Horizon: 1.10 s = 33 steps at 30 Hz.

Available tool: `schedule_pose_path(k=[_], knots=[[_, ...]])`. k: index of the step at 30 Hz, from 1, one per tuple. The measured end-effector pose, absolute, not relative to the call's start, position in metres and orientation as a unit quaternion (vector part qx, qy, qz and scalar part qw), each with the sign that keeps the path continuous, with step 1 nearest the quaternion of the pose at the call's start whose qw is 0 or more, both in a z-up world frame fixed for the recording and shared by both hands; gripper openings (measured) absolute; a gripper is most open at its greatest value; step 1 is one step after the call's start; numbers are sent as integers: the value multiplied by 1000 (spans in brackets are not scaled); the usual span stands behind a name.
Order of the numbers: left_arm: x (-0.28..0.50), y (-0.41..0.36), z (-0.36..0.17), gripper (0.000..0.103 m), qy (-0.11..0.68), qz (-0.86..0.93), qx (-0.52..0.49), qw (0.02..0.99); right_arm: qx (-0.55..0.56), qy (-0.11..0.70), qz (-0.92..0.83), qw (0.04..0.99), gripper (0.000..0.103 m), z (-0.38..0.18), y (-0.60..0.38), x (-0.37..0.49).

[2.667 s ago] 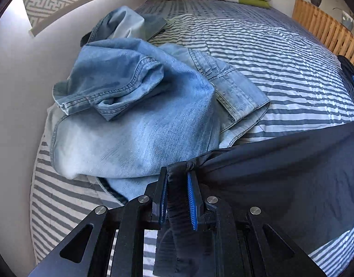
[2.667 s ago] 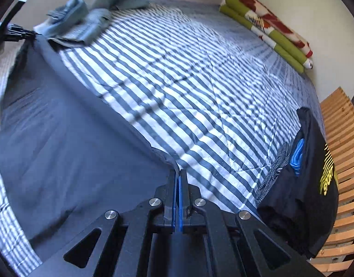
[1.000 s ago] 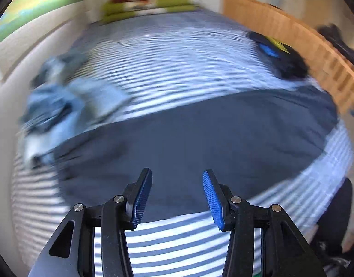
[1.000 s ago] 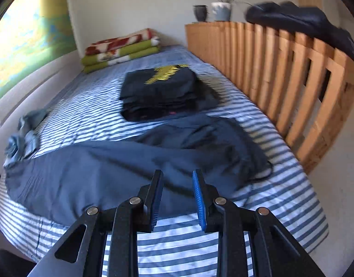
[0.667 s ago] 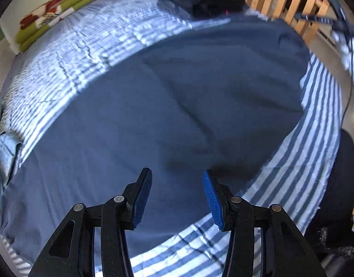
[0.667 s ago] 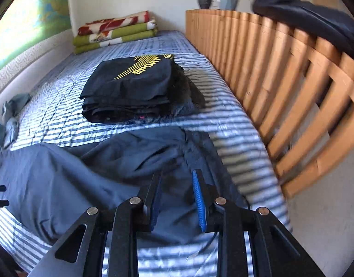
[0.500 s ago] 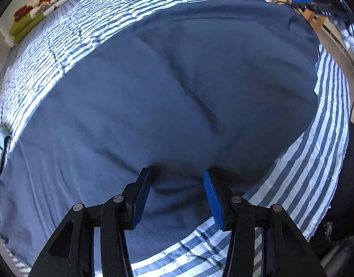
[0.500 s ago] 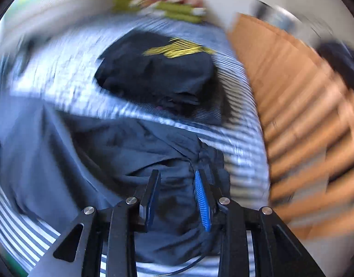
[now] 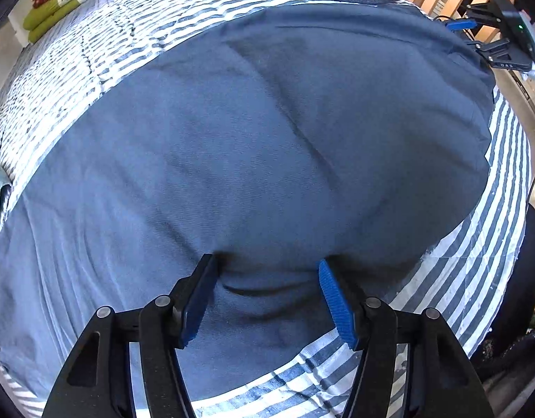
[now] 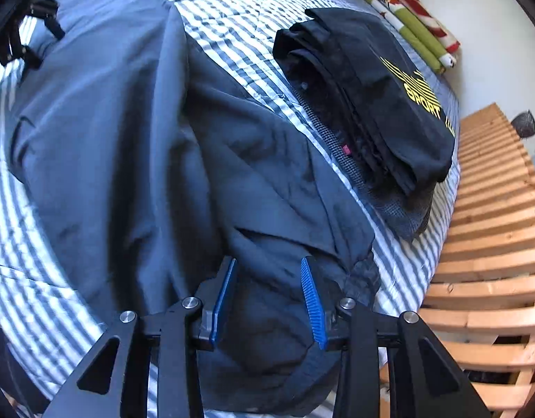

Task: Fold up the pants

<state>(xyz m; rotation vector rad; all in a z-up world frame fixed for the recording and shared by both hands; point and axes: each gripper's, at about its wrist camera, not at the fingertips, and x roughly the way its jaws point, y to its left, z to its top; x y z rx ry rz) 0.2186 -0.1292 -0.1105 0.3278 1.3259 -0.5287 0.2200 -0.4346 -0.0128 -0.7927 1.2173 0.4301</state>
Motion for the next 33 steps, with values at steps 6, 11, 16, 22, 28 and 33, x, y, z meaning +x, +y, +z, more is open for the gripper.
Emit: schedule_pose_path(k=[6, 11, 16, 22, 28, 33], knots=[[236, -136, -123, 67, 606, -244, 152, 741, -328, 532, 138, 768, 0, 3, -458, 243], [244, -143, -129, 67, 607, -244, 158, 740, -225, 555, 18, 801, 29, 12, -512, 287], [247, -146, -129, 69, 605, -245, 162, 740, -190, 532, 1, 825, 33, 33, -526, 268], [243, -151, -132, 69, 603, -246, 163, 742, -68, 526, -68, 845, 37, 49, -587, 214], [235, -140, -114, 69, 594, -228, 141, 759, -17, 521, -25, 853, 37, 33, -546, 166], [210, -111, -68, 69, 557, -207, 112, 797, -74, 582, -117, 801, 25, -13, -534, 191]])
